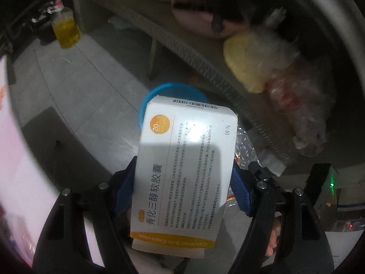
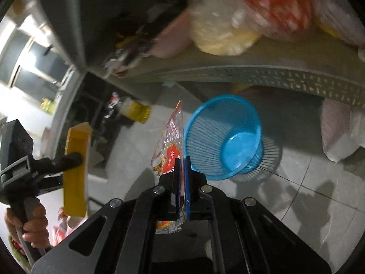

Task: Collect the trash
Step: 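Carry box and bag over the blue basket and open both tools to drop them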

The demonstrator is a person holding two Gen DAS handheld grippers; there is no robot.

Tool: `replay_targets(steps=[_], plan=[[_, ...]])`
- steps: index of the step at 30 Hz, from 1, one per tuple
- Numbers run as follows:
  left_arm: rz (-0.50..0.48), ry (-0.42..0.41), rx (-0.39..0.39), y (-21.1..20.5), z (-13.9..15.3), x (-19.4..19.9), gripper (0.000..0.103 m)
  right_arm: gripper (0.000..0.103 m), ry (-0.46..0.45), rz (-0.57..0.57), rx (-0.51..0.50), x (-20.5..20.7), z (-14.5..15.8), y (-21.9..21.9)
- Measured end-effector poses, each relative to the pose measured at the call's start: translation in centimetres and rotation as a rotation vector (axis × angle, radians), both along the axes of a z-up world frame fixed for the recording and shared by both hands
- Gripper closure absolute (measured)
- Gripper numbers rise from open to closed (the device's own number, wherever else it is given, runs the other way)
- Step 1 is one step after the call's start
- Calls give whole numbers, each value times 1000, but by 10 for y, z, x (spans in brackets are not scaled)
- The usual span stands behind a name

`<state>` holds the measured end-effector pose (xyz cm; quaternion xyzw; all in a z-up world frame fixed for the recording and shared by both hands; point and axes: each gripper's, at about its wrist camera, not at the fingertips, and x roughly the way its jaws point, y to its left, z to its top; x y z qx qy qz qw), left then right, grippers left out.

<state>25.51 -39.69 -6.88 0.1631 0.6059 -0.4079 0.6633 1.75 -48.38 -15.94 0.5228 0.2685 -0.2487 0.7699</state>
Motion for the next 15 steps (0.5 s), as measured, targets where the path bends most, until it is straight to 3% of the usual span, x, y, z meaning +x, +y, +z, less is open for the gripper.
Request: replay_targets(steps=[6, 10, 11, 12, 13, 15], plan=[[-17, 26, 111, -53, -64, 22, 32, 100, 94, -77, 26, 29, -41, -28], [-6, 50, 116, -76, -84, 42, 28, 95, 127, -153, 53, 45, -68, -48], [-10, 31, 120, -83, -87, 47, 18, 87, 134, -162, 62, 51, -78, -54], [-1, -2, 120, -87, -89, 51, 17, 78, 133, -166, 76, 55, -88, -58], [9, -31, 117, -89, -89, 54, 17, 60, 141, -172, 89, 59, -96, -61], [24, -43, 120, -91, -90, 61, 17, 56, 200, -203, 103, 61, -114, -64]])
